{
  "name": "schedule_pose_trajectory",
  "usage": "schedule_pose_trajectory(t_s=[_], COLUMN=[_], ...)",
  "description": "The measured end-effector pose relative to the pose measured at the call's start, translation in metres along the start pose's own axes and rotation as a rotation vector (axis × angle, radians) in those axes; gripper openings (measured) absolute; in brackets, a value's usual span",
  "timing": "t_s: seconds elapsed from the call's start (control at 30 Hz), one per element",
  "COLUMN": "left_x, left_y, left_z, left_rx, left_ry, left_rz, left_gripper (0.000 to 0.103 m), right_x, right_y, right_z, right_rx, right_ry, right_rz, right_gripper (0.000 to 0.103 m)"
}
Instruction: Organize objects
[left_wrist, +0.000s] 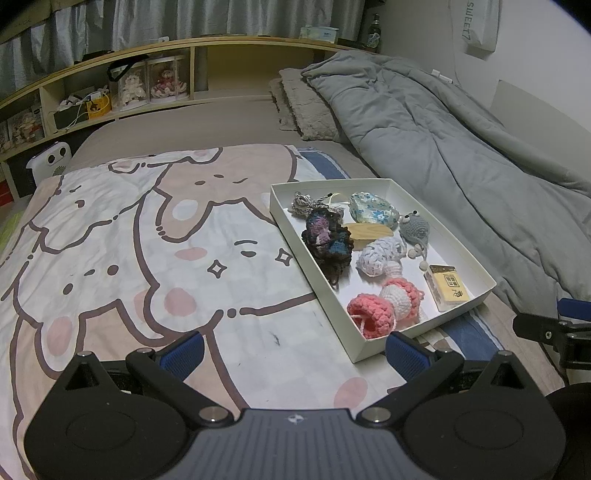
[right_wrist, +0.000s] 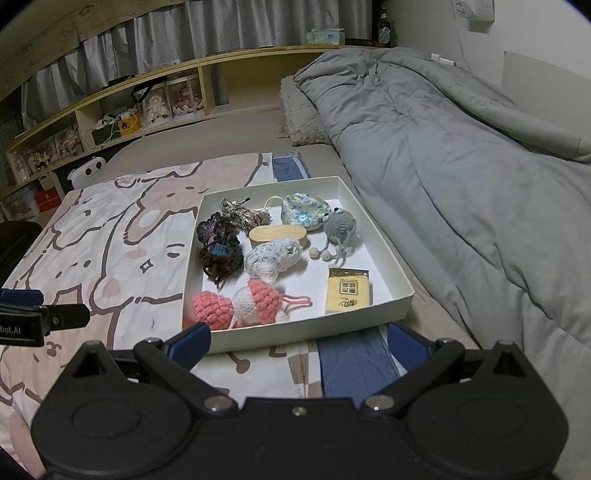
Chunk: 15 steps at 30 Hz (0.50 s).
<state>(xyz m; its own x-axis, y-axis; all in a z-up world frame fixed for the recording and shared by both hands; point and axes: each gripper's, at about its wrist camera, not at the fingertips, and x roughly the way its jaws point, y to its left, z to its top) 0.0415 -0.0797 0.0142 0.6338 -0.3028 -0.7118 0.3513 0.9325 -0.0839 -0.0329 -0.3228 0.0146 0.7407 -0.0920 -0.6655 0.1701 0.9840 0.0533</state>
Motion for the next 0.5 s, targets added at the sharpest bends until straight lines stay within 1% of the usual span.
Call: schedule_pose_trajectory(t_s=[0.5], left_x=[0.0002], left_y=[0.0014], left_z=[-0.0005], left_rx=[-0.003], left_ry=[0.002], left_rz=[0.004], left_gripper=[0.103], right_x=[0.0000], right_y=[0.0001], right_z=[-0.0003], right_rx=[0.000], right_ry=[0.002], right_rz=[0.004], right_gripper=[0.103])
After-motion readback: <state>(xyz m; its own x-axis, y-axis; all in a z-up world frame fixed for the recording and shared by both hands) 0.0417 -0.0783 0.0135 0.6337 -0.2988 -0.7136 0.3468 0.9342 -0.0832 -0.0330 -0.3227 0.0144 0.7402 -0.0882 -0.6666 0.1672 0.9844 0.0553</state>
